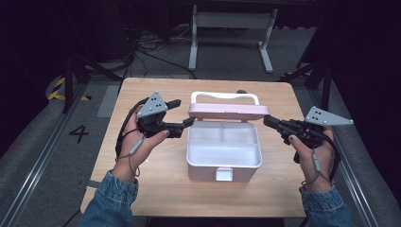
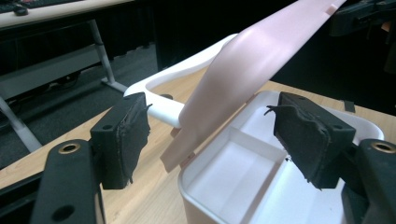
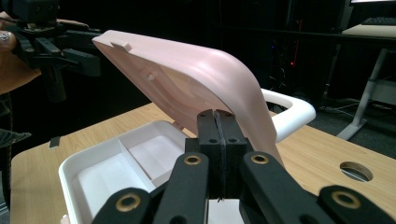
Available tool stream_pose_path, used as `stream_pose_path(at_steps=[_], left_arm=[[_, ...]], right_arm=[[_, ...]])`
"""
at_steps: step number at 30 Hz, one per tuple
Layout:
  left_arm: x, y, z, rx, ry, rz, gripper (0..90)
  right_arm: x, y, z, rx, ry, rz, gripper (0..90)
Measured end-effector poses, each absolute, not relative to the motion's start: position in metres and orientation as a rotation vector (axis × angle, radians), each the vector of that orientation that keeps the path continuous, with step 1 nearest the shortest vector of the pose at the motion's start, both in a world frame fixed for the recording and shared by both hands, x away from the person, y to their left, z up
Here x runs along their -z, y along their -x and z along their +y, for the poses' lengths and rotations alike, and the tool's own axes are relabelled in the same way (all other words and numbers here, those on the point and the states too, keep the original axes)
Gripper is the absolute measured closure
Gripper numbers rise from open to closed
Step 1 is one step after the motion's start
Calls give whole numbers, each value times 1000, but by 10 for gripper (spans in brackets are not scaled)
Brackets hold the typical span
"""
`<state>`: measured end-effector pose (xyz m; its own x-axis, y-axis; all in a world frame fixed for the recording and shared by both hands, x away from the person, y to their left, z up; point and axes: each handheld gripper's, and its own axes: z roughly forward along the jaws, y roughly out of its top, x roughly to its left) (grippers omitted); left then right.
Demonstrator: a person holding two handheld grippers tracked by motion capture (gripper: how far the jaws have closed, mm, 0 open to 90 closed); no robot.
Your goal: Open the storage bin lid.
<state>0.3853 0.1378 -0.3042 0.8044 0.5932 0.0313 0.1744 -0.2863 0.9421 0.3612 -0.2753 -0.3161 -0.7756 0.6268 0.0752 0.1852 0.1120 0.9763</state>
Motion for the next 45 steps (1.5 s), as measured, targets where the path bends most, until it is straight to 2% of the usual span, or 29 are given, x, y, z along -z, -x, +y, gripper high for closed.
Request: stream_pose_path(at_steps=[11, 16, 32, 45], left_arm=[[306, -396, 123, -463, -1828, 565, 332], [306, -400, 115, -493, -1829, 539, 401], [304, -400, 111, -469, -1808, 536, 610], [302, -405, 112, -459, -1810, 553, 633]], right_arm=[[316, -362, -276, -1708, -796, 2039, 900], [317, -362, -276, -1706, -799, 2043, 900], [317, -363, -276, -1700, -799, 2043, 900], [314, -359, -279, -1697, -795, 2033, 900]])
